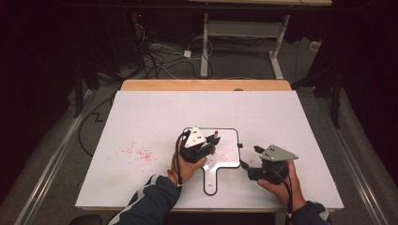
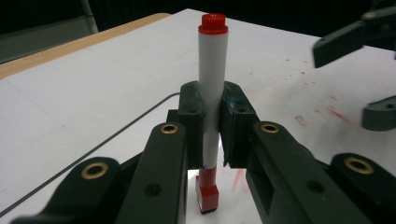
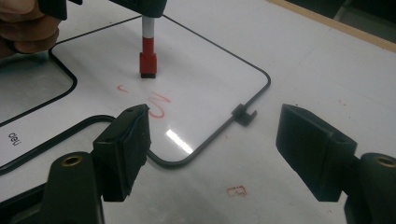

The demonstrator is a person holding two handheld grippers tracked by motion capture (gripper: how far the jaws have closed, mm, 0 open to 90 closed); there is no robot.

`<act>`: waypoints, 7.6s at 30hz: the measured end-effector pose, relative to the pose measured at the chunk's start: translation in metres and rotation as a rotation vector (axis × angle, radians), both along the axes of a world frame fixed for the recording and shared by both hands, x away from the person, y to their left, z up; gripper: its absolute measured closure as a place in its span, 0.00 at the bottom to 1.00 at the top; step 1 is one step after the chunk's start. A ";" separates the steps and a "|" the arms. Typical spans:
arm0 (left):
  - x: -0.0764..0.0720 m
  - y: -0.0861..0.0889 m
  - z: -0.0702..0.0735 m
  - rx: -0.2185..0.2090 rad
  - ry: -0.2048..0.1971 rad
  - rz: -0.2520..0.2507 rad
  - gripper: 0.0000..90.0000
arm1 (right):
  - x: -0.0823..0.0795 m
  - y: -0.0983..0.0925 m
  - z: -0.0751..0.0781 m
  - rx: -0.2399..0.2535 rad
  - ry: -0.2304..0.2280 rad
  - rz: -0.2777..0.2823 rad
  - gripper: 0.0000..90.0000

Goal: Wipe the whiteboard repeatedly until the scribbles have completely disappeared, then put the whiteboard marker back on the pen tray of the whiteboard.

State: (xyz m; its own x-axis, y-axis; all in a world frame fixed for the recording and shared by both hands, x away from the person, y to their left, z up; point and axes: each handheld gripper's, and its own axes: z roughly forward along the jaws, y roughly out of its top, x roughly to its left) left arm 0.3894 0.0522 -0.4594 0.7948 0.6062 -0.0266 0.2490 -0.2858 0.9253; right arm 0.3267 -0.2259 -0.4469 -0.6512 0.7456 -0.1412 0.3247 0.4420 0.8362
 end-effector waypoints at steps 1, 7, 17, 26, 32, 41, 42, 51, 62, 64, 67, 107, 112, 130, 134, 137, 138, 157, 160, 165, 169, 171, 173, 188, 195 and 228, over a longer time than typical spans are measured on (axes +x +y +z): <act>0.001 0.002 -0.001 -0.015 0.012 0.002 0.88 | 0.000 -0.001 0.001 0.001 -0.001 -0.001 0.30; -0.010 -0.016 -0.003 -0.032 0.007 -0.050 0.88 | 0.001 0.000 0.000 0.000 0.001 0.001 0.31; -0.011 -0.013 0.001 0.019 -0.017 -0.035 0.88 | 0.001 -0.002 -0.001 -0.002 -0.001 -0.001 0.31; -0.016 0.003 -0.002 -0.009 -0.006 -0.011 0.88 | 0.002 -0.003 0.001 -0.002 -0.004 -0.004 0.31; -0.026 -0.029 -0.003 -0.010 -0.023 -0.076 0.88 | 0.001 -0.001 0.000 -0.004 -0.002 0.002 0.31; -0.011 -0.046 0.000 0.028 -0.035 -0.064 0.88 | 0.001 -0.004 0.001 0.003 -0.005 -0.001 0.31; -0.009 -0.044 0.001 0.029 -0.033 -0.058 0.88 | 0.001 -0.005 0.001 0.005 -0.005 -0.003 0.31; -0.013 -0.042 0.000 -0.008 0.014 -0.119 0.88 | 0.002 -0.005 0.001 0.000 -0.007 0.000 0.31; -0.001 -0.025 0.002 0.017 0.011 -0.064 0.87 | 0.001 -0.006 0.001 -0.001 -0.006 -0.002 0.31; -0.003 -0.023 0.001 0.007 0.014 -0.067 0.88 | 0.001 -0.006 0.001 0.001 -0.005 -0.002 0.31; -0.009 -0.027 0.000 -0.001 0.009 -0.091 0.88 | 0.002 -0.005 0.001 -0.001 -0.004 0.000 0.31; -0.026 0.015 0.002 0.027 0.025 -0.093 0.88 | 0.002 -0.003 0.001 -0.002 -0.001 0.005 0.31; -0.032 -0.002 0.000 0.012 0.016 -0.131 0.88 | 0.002 -0.002 0.000 -0.004 0.006 0.006 0.31; -0.014 0.027 0.001 0.014 0.030 -0.062 0.88 | 0.002 -0.003 0.000 -0.006 0.001 0.006 0.31; -0.013 0.028 0.000 0.007 0.031 -0.059 0.88 | 0.001 -0.002 0.000 -0.007 0.003 0.010 0.31; -0.013 0.028 0.000 0.003 0.035 -0.062 0.88 | 0.002 -0.003 0.000 -0.007 0.000 0.011 0.31; -0.014 0.027 -0.001 -0.012 0.045 -0.069 0.88 | 0.002 -0.003 0.000 -0.005 0.002 0.008 0.31; -0.020 0.013 0.001 0.001 0.042 -0.125 0.88 | 0.001 -0.004 0.000 -0.003 0.000 0.003 0.31; -0.020 0.013 0.000 -0.004 0.044 -0.127 0.88 | 0.001 -0.004 0.000 -0.004 0.001 0.006 0.31; -0.021 0.005 0.001 -0.008 0.054 -0.155 0.88 | 0.002 -0.004 0.001 -0.005 0.001 0.000 0.31; -0.022 -0.003 0.002 -0.005 0.061 -0.182 0.88 | 0.001 -0.006 0.002 0.004 -0.002 -0.008 0.31; -0.023 -0.008 0.002 -0.002 0.063 -0.196 0.88 | 0.002 -0.008 0.003 0.004 -0.006 -0.007 0.31; -0.024 -0.013 0.003 -0.001 0.066 -0.209 0.88 | 0.001 -0.009 0.004 0.010 -0.006 -0.015 0.31; -0.017 -0.051 0.011 -0.044 0.119 -0.309 0.87 | 0.008 -0.032 0.011 0.033 -0.027 -0.103 0.31; 0.000 -0.068 0.006 -0.063 0.199 -0.312 0.87 | 0.009 -0.038 0.009 0.032 -0.020 -0.128 0.31; 0.044 -0.094 -0.012 0.091 0.353 -0.116 0.65 | 0.008 -0.034 0.004 0.026 0.003 -0.109 0.31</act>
State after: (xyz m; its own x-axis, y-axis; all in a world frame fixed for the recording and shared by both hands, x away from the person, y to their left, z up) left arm 0.4330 -0.0416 -0.4712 0.8099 0.5249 -0.2617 0.5092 -0.4080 0.7578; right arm 0.3351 -0.2604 -0.4426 -0.5668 0.8152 -0.1193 0.3719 0.3823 0.8459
